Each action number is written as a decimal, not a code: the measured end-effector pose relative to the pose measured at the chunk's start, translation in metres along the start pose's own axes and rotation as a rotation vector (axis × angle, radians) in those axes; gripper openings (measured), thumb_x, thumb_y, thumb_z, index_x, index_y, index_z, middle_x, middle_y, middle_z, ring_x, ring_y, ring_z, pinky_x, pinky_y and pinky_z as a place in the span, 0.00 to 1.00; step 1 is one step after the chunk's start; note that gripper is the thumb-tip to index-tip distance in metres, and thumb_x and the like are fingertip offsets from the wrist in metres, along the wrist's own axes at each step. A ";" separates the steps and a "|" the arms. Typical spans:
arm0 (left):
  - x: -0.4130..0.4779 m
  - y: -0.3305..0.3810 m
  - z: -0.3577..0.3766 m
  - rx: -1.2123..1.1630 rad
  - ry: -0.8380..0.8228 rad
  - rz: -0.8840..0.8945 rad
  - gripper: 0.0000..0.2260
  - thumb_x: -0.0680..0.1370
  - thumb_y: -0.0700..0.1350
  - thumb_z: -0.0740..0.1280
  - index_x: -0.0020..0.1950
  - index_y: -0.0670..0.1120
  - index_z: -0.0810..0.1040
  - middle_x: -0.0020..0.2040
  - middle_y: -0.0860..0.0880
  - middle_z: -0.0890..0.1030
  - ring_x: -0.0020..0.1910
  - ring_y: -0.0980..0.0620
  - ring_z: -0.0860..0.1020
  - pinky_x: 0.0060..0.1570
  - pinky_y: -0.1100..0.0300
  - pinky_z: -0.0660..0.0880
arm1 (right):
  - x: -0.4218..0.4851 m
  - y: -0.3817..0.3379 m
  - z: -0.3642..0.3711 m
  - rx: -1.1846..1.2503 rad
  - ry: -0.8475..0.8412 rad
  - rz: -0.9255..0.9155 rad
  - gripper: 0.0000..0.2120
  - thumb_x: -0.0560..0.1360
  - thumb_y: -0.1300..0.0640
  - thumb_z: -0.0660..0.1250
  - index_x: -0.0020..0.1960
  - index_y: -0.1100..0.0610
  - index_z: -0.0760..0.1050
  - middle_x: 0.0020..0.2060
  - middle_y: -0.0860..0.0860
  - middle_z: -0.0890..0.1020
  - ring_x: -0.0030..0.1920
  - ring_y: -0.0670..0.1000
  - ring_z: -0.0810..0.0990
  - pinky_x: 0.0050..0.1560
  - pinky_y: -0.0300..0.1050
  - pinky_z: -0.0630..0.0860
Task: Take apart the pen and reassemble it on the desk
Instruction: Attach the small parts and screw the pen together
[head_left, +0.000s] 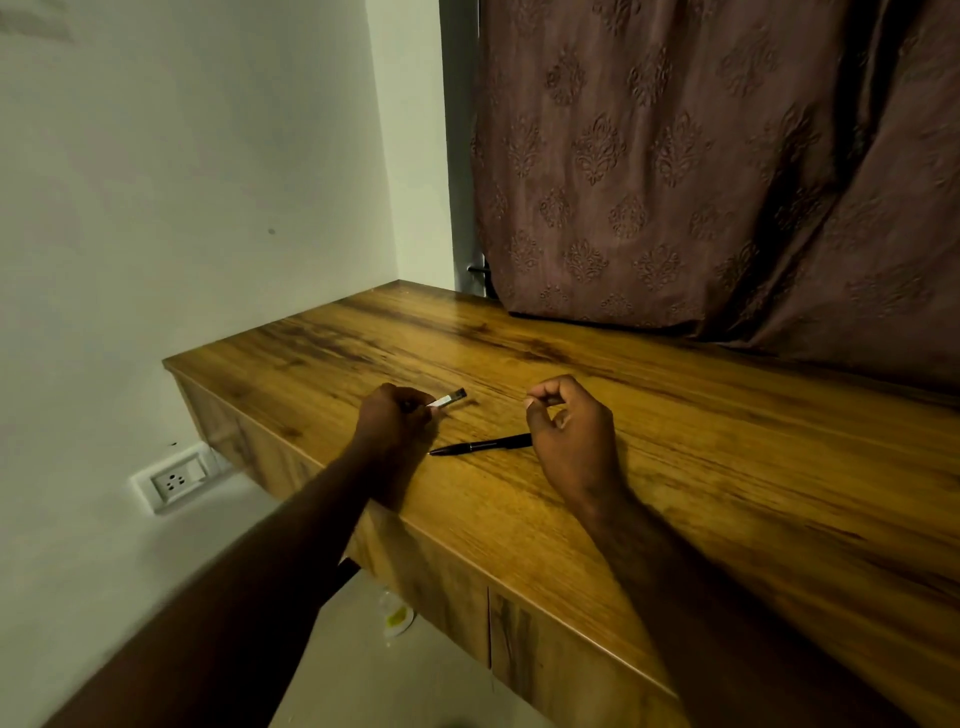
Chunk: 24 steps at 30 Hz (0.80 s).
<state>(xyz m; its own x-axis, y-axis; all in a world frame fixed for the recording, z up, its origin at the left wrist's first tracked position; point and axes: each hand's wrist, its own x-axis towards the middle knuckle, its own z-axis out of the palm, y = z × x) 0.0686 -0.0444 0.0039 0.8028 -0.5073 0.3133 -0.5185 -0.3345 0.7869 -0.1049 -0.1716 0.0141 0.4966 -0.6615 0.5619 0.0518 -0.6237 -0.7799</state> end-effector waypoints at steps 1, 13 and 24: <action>0.005 0.001 0.001 0.042 -0.043 -0.002 0.05 0.73 0.40 0.73 0.46 0.40 0.85 0.37 0.41 0.83 0.36 0.48 0.79 0.36 0.60 0.73 | 0.001 0.001 0.000 -0.002 0.008 0.005 0.03 0.75 0.59 0.68 0.47 0.54 0.78 0.41 0.45 0.81 0.30 0.42 0.71 0.32 0.39 0.69; 0.011 0.001 0.002 -0.017 0.070 -0.090 0.08 0.77 0.47 0.69 0.51 0.44 0.82 0.43 0.44 0.83 0.41 0.49 0.81 0.44 0.56 0.76 | 0.010 0.009 -0.005 0.019 0.099 0.013 0.04 0.77 0.57 0.65 0.49 0.51 0.78 0.41 0.42 0.80 0.37 0.42 0.77 0.35 0.35 0.71; -0.045 0.028 0.018 0.568 -0.004 0.570 0.14 0.70 0.55 0.66 0.52 0.51 0.79 0.49 0.50 0.78 0.50 0.48 0.75 0.48 0.51 0.68 | 0.018 0.036 -0.055 -0.321 0.096 0.374 0.09 0.73 0.50 0.69 0.37 0.53 0.76 0.36 0.49 0.82 0.40 0.55 0.82 0.45 0.48 0.79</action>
<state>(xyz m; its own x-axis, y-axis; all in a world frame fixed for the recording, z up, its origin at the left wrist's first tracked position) 0.0124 -0.0452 0.0022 0.3689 -0.7244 0.5824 -0.9196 -0.3756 0.1154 -0.1415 -0.2290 0.0113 0.3474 -0.8902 0.2947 -0.3912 -0.4232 -0.8172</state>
